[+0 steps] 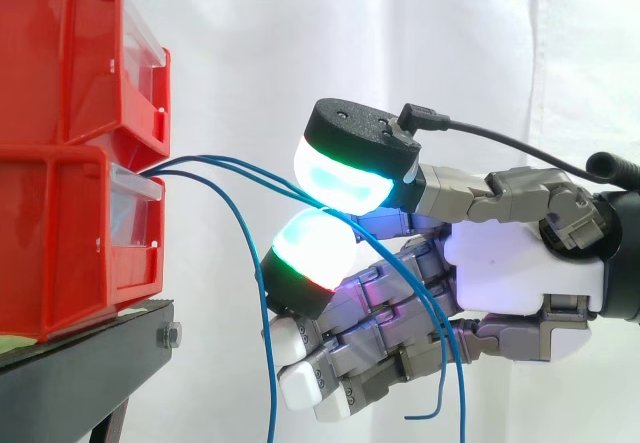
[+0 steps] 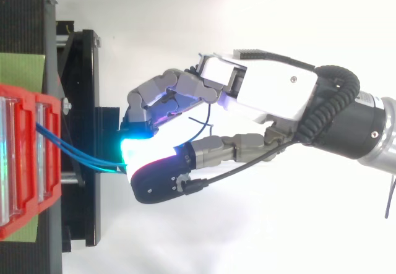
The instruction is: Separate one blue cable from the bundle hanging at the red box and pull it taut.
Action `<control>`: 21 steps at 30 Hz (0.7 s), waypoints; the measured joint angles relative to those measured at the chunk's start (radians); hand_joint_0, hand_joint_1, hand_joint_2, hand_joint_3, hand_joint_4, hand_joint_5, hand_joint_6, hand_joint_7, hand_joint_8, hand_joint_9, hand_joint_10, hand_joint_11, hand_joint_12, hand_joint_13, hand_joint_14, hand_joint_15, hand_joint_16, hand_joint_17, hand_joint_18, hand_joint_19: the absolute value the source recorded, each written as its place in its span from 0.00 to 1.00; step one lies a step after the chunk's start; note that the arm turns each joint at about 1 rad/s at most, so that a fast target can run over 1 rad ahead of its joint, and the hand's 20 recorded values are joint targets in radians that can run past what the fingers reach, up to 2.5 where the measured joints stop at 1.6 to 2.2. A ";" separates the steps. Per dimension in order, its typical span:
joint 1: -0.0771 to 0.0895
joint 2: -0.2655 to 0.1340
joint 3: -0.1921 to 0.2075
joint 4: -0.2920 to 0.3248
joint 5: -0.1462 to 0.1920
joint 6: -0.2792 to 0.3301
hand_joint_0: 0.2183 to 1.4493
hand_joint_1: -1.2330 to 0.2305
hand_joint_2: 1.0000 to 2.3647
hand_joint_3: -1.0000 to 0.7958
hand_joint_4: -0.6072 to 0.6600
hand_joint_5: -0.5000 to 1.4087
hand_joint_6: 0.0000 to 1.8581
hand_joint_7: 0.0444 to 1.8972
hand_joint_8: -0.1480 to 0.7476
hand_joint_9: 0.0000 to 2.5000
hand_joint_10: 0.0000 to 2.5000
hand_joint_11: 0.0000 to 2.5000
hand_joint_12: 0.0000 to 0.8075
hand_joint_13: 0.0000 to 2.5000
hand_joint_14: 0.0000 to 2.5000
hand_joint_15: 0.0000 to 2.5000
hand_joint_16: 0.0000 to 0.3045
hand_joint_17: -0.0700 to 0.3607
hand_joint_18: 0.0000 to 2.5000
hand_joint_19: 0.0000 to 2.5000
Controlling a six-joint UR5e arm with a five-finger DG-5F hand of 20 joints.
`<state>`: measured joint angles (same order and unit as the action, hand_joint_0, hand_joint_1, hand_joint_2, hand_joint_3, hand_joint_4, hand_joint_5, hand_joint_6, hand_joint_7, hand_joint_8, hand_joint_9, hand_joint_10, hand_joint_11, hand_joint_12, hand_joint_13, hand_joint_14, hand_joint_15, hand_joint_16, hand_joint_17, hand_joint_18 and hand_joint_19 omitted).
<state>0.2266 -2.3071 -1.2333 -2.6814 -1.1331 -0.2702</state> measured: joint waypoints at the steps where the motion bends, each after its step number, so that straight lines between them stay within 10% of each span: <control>1: 0.000 0.000 0.000 0.000 0.000 0.000 0.33 0.39 0.01 0.33 0.58 0.15 0.46 0.55 0.50 0.34 0.01 0.24 0.44 0.32 0.01 0.17 0.17 0.43 0.23 0.19; 21: 0.000 0.000 0.000 0.000 0.001 -0.001 0.35 0.34 0.01 0.35 0.56 0.15 0.46 0.56 0.49 0.34 0.01 0.26 0.43 0.32 0.01 0.17 0.17 0.43 0.23 0.19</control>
<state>0.2270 -2.3070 -1.2332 -2.6814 -1.1321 -0.2715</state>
